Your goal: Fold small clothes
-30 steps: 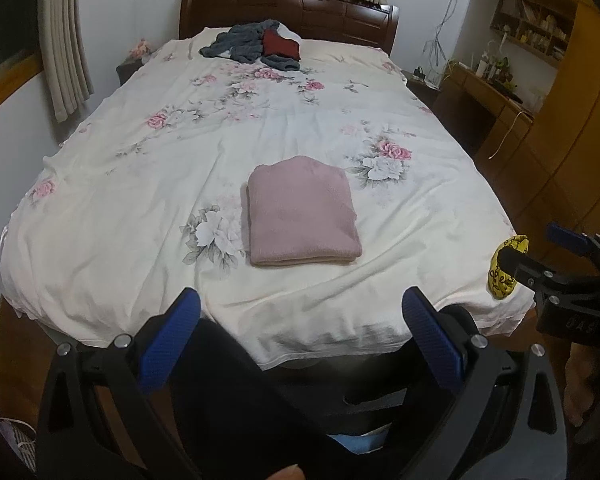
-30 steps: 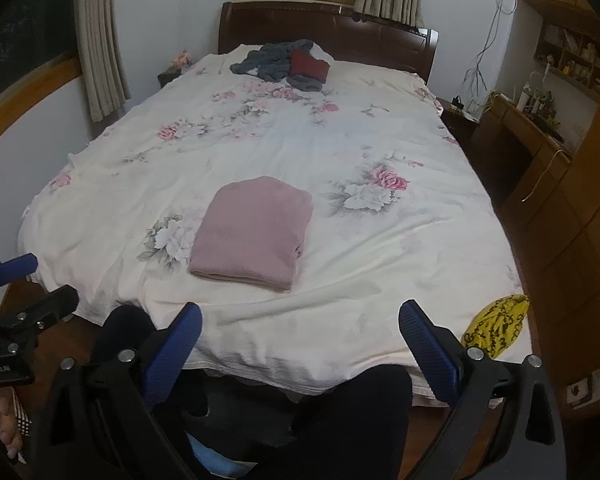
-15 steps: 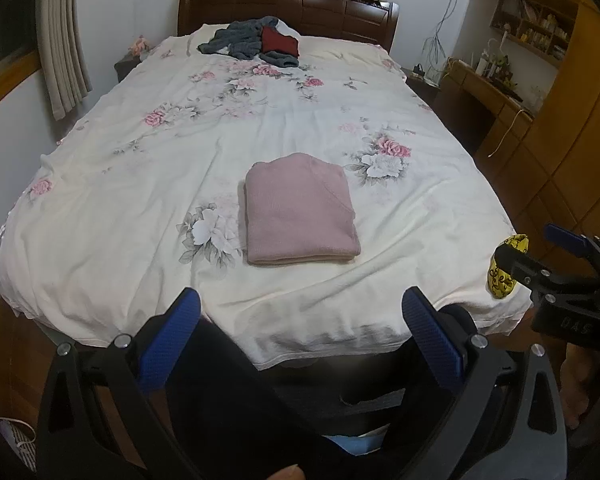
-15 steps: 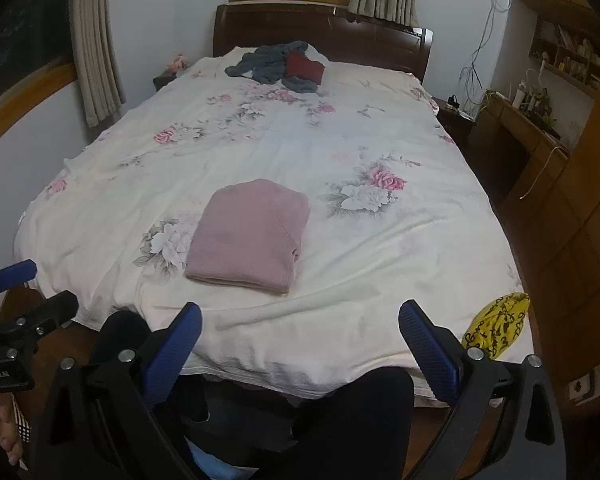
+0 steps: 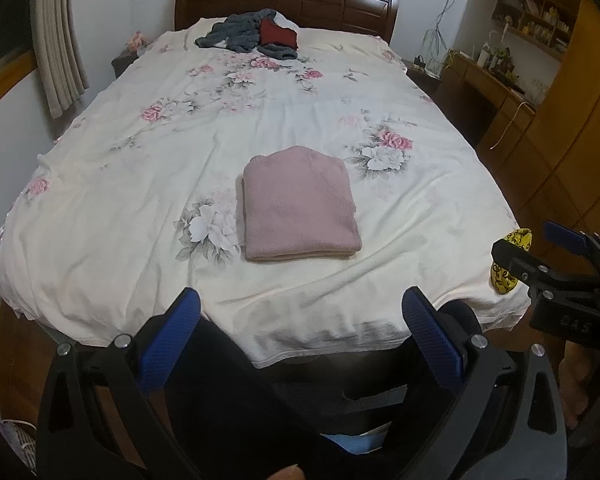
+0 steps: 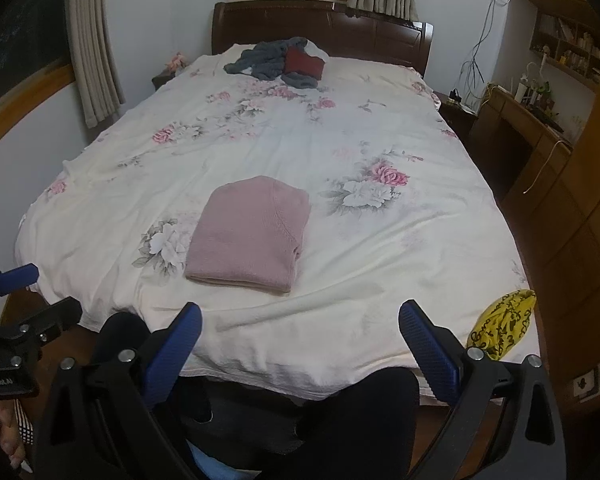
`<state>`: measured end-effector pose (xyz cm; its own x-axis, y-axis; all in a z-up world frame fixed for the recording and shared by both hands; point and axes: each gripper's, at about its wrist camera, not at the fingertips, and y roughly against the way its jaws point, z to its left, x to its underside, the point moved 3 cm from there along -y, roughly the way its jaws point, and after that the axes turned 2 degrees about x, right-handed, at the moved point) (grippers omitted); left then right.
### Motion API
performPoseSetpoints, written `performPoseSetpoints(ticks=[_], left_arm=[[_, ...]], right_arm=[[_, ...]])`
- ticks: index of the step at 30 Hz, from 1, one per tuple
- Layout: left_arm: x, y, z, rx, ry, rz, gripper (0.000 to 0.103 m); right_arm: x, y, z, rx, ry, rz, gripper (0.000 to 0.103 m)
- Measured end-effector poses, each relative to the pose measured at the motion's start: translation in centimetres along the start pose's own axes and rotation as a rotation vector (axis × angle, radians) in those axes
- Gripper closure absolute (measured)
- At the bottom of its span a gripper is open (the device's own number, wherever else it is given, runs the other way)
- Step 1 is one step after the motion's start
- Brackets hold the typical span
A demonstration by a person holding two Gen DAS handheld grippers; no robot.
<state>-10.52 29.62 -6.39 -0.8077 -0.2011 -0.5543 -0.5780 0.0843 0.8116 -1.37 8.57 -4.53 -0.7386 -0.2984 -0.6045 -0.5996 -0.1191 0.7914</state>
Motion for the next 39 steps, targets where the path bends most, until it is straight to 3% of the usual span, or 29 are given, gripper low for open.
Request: performPoseSetpoints(ticks=[39], left_arm=[[-0.3,-0.6,-0.2,0.008,-0.005,0.015,0.003]], right_arm=[[-0.9,-0.6,0.9,-0.014,0.016,-0.007,0.004]])
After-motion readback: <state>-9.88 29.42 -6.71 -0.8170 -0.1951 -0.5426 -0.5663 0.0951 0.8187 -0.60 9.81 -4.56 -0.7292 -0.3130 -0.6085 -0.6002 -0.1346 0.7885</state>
